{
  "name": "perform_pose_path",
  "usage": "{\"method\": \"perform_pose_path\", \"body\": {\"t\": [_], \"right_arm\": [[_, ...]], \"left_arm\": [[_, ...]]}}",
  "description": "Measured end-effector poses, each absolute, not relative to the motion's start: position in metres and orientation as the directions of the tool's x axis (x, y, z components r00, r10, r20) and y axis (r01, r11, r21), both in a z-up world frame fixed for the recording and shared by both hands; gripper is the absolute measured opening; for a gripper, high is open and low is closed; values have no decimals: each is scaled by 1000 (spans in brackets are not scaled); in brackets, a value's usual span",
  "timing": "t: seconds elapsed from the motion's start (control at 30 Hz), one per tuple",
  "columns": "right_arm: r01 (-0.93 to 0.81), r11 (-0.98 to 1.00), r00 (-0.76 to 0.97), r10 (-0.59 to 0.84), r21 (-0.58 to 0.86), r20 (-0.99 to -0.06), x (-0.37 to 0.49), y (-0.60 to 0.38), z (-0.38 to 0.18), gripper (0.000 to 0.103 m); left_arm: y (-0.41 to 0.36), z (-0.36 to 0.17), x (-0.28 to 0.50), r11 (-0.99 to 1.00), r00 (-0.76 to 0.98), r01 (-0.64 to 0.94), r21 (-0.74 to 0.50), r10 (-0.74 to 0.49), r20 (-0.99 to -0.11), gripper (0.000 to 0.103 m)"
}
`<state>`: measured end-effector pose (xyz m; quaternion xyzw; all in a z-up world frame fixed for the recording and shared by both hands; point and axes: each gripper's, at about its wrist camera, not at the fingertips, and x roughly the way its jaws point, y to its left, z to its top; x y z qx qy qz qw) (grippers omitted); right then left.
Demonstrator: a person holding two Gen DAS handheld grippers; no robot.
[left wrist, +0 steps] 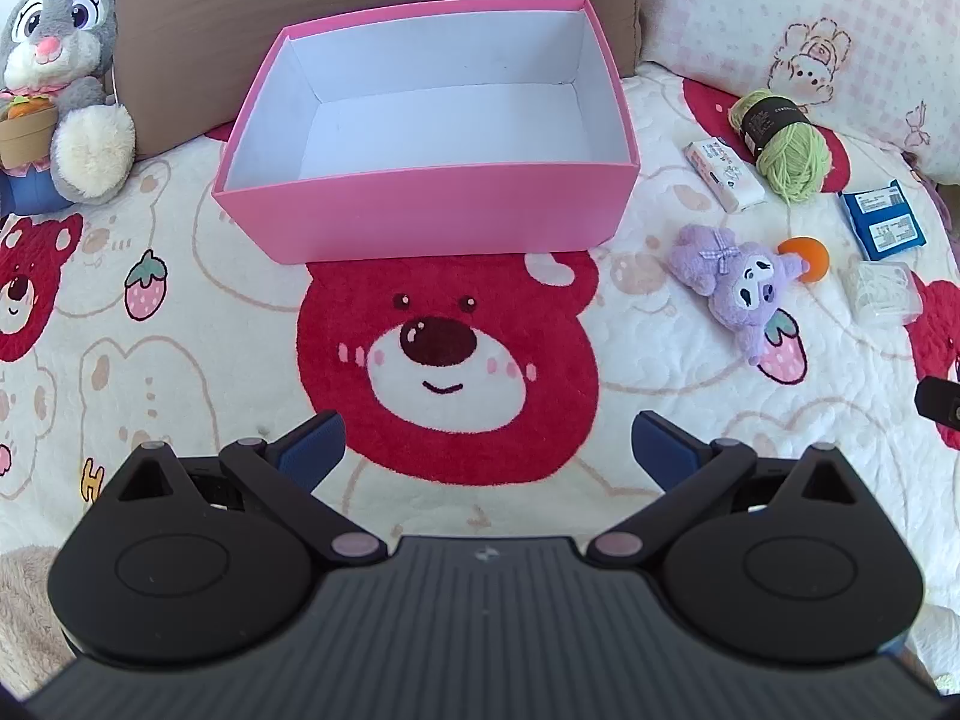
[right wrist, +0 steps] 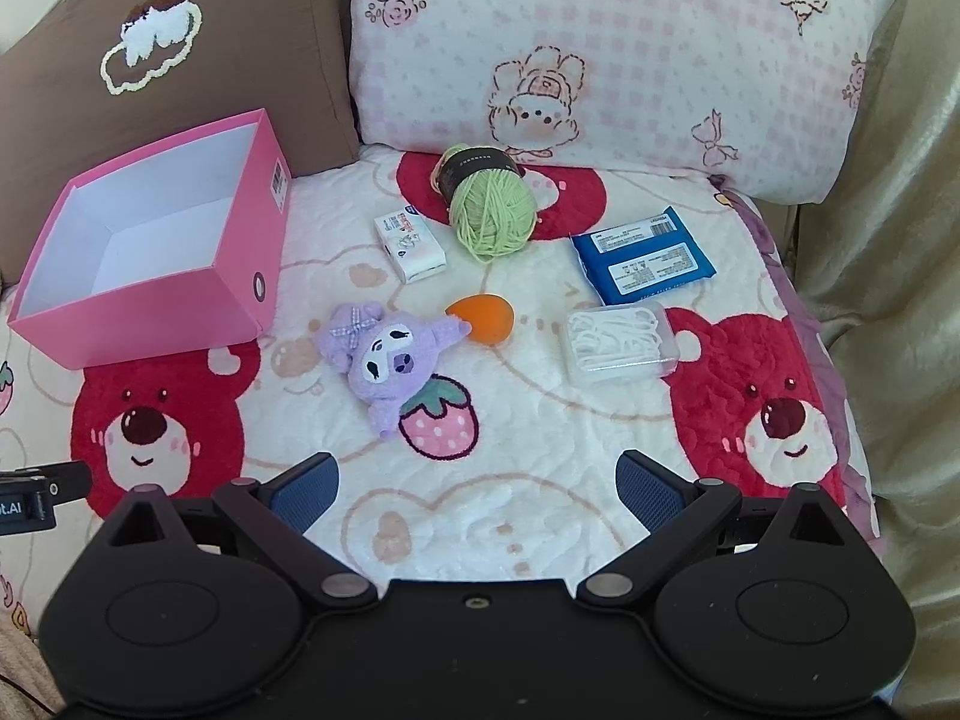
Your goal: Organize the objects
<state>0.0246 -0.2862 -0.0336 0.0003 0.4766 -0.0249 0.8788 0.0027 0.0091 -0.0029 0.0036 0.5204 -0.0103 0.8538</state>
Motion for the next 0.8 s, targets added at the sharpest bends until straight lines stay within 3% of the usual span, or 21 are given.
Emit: {"method": "perform_pose_path", "body": {"t": [0.8], "right_arm": [[44,999,543,-42,-22,-839,25,-287,-35,100]], "left_arm": [[7,-3,2,1000,457,21,-2,-11,-890,103]]}}
